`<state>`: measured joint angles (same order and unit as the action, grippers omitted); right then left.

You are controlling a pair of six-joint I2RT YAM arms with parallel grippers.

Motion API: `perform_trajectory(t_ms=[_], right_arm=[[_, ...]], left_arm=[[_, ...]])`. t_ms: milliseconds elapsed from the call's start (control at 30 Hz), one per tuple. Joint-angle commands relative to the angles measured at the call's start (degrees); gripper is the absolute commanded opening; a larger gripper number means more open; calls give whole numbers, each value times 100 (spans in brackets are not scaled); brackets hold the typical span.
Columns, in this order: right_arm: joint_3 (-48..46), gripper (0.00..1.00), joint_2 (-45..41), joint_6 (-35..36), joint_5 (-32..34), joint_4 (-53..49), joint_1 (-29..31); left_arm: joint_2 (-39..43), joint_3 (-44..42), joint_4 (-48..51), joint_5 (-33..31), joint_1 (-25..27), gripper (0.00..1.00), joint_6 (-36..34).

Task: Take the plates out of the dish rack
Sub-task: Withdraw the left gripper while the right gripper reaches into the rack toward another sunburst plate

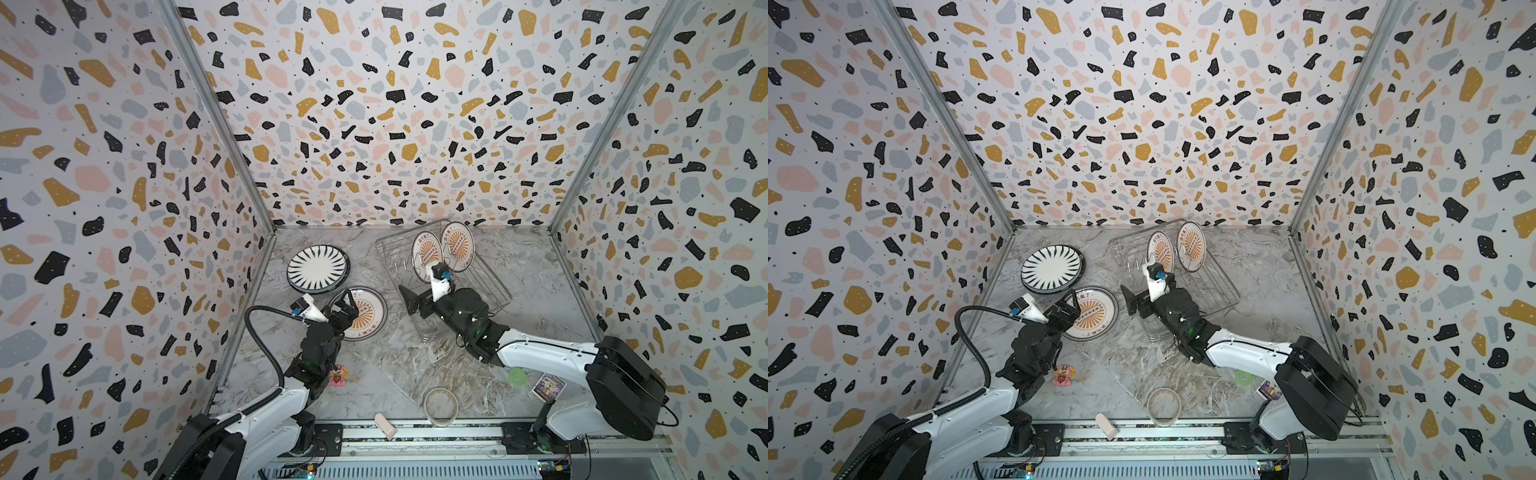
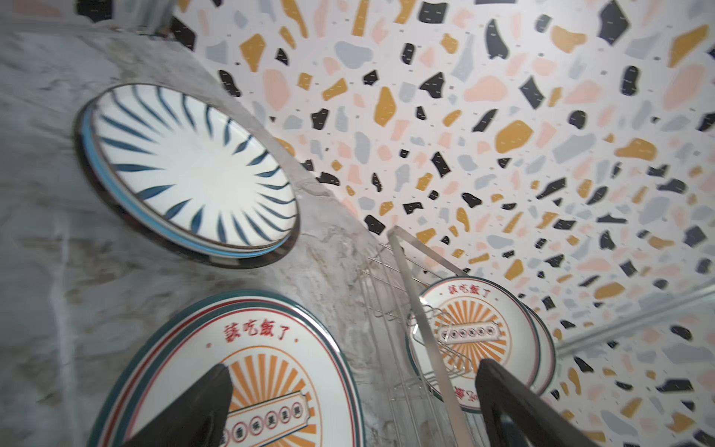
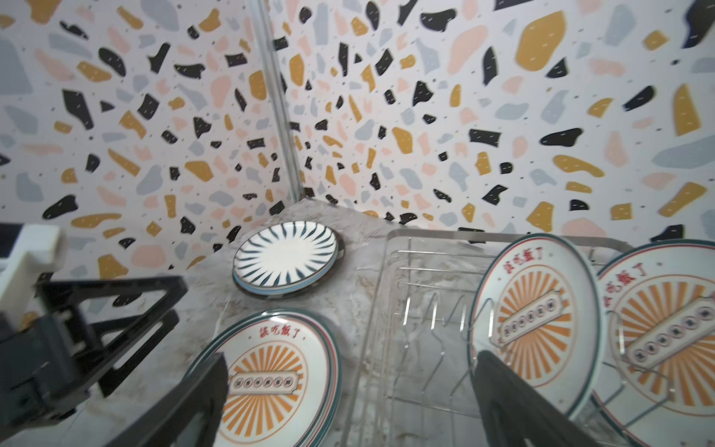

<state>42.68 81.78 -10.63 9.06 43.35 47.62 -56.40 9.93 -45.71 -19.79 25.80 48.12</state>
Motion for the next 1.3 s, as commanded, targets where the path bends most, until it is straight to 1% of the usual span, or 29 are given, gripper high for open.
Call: perform_trajectory(t_ms=[0, 67, 133, 167, 233, 300, 400, 433, 600, 700, 833, 967, 1067, 1133, 1200, 1267], right_arm=[[130, 99, -182, -325, -571, -535, -498], [399, 99, -93, -345, -466, -1052, -744], [596, 99, 13, -287, -226, -1345, -932], [655, 99, 58, -288, -125, -1381, -1043], [744, 99, 148, -374, -183, -1416, -1309], [835, 99, 235, -493, -463, -1418, -1584], [1044, 99, 391, -538, -581, -1516, -1825], [1154, 99, 452, -519, -576, -1575, -1871], [1678, 99, 883, -431, -598, -1814, -1971], [2047, 100, 1223, -360, -591, -1977, -1983], [2445, 89, 1623, -306, -563, -2150, -1993], [2816, 72, 1955, -300, -534, -2420, -1984], [3022, 63, 2168, -318, -465, -2600, -1949], [3133, 55, 2284, -300, -309, -2708, -1902], [3202, 52, 2379, -250, -95, -2775, -1833], [3330, 45, 2509, -181, 168, -2880, -1731]], left_arm=[[-90, 210, -894, 822, 286, 100, -959], [-252, 439, -897, 990, 565, 100, -1372], [-481, 679, -877, 1131, 744, 100, -1536], [-632, 742, -1019, 1205, 800, 100, -1579], [-920, 852, -1263, 1286, 847, 100, -1612], [-1171, 1017, -1329, 1461, 871, 100, -1560], [-1433, 1166, -1719, 2259, 882, 100, -1490], [-1477, 1214, -1785, 2395, 902, 100, -1473], [-1585, 1345, -1833, 2019, 931, 100, -1376], [-1762, 1444, -1876, 1961, 934, 100, -1256], [-2015, 1554, -1956, 1953, 927, 100, -1221], [-2200, 1633, -1998, 1975, 927, 100, -1243], [-2367, 1704, -2002, 2022, 927, 100, -1205], [-2478, 1731, -1986, 2017, 931, 100, -1176], [-2540, 1731, -1968, 1976, 929, 100, -1166], [-2563, 1706, -1976, 1979, 930, 100, -1162]])
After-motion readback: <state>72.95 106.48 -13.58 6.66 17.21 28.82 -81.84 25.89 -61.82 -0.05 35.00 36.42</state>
